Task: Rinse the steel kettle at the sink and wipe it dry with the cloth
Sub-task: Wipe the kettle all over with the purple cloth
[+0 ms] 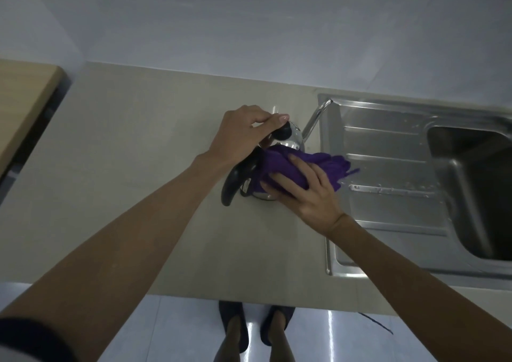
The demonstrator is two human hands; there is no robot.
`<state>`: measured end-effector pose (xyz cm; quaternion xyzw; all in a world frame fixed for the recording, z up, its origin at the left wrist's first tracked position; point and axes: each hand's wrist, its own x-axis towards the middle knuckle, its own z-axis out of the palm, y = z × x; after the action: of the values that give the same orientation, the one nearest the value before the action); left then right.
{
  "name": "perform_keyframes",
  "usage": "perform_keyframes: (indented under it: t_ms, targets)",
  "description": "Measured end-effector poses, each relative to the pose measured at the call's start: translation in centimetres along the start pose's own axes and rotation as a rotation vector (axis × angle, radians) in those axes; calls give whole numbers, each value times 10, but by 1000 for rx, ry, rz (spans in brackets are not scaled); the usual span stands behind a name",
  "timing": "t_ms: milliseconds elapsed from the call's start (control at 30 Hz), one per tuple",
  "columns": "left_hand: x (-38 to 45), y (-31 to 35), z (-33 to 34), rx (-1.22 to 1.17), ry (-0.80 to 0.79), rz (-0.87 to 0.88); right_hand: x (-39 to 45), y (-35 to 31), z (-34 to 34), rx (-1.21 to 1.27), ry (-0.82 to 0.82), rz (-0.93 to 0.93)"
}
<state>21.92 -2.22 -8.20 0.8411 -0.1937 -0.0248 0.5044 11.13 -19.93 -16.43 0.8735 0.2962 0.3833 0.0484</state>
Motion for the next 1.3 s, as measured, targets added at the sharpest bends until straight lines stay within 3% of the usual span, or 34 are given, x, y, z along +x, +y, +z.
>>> perform_keyframes:
  t_ms: [100,267,367,433,567,667,800,867,967,1067,1300]
  targets:
    - [1,0,-1,3,7,-1,-4,-7,5,-33,-23,-91]
    - [-2,5,-2,-9,-5,-14,-17,-19,18,-92,-201,-319]
    - [-3,7,-3,-2,-15,-31,-23,-33,18,-131,-519,-423]
    - [-4,9,-4,4,-27,-41,-25,-43,16,-100,-669,-384]
    - [-3,13,-8,28,-72,-67,-22,-54,5,-54,-686,-270]
    - [-1,16,-12,30,-108,-86,-27,-42,-23,-34,-615,-75]
    - [-3,15,-10,-17,-100,-105,-11,-19,-52,202,-188,404]
    - [-5,14,-8,-23,-91,-96,22,-16,-50,336,-97,594]
    - [-5,16,-7,-53,-86,-105,55,-38,-35,450,-95,834]
    - [-4,18,-8,-48,-81,-104,36,-83,-19,502,-88,1037]
    - [-5,20,-9,-46,-47,-118,-3,-115,-13,734,-201,1257]
